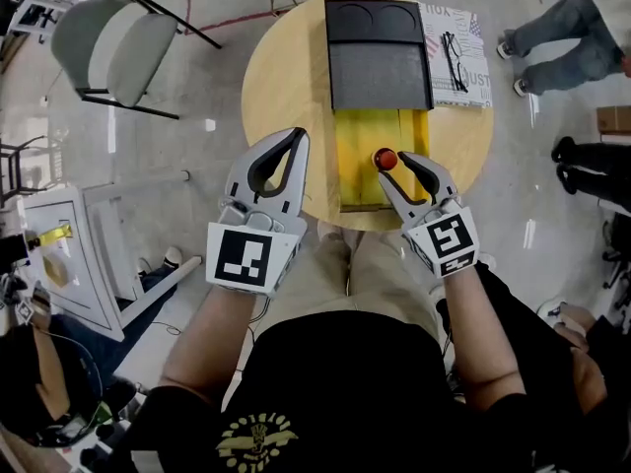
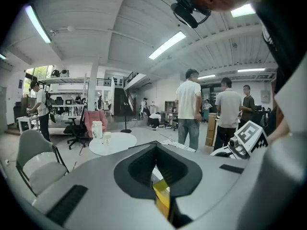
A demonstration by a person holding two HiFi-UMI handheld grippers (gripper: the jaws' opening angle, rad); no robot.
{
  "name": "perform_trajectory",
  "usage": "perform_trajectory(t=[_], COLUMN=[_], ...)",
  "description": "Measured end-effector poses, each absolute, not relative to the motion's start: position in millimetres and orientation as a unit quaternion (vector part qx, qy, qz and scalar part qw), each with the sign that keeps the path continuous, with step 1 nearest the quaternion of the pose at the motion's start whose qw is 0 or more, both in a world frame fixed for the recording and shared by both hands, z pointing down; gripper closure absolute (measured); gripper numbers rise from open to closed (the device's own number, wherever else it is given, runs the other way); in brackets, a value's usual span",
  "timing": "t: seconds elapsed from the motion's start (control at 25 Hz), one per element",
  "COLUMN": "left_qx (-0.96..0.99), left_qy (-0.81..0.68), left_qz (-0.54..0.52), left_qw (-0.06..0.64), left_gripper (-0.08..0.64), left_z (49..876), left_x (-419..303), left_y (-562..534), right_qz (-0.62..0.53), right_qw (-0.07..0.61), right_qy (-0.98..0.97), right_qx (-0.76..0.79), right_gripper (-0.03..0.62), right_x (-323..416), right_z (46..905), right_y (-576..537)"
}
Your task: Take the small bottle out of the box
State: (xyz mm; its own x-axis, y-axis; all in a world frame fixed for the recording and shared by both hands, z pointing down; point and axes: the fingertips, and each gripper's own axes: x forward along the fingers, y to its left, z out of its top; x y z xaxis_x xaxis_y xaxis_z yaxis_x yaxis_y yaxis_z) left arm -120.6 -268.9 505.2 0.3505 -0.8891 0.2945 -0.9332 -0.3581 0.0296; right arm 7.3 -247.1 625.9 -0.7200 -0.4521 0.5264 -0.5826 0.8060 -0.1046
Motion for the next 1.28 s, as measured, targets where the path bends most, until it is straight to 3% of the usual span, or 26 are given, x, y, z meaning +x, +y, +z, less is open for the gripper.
perform_trajectory(t=[0.52, 0.68, 1.28], left_qx=[0.815, 0.813, 0.809], left_qy=[-0.559, -0.563, -0.576], left_qz=[0.122, 0.122, 0.104], left_qw=[0.091, 0.086, 0.057], left_gripper=[0.545, 0.545, 0.545], left_z=[508, 499, 434], left_x=[-113, -114, -116], left_y=[-272, -274, -270], right_qz=[0.128, 0.11, 0.122], right_qw=[0.273, 0.292, 0.308], right_qy=[-0.909, -0.903, -0.905], right_qx=[0.287, 0.295, 0.269], right_gripper=[0.407, 0.445, 0.448], right_x=[4, 2, 9], right_z=[661, 665, 614], right_y=[-254, -258, -245])
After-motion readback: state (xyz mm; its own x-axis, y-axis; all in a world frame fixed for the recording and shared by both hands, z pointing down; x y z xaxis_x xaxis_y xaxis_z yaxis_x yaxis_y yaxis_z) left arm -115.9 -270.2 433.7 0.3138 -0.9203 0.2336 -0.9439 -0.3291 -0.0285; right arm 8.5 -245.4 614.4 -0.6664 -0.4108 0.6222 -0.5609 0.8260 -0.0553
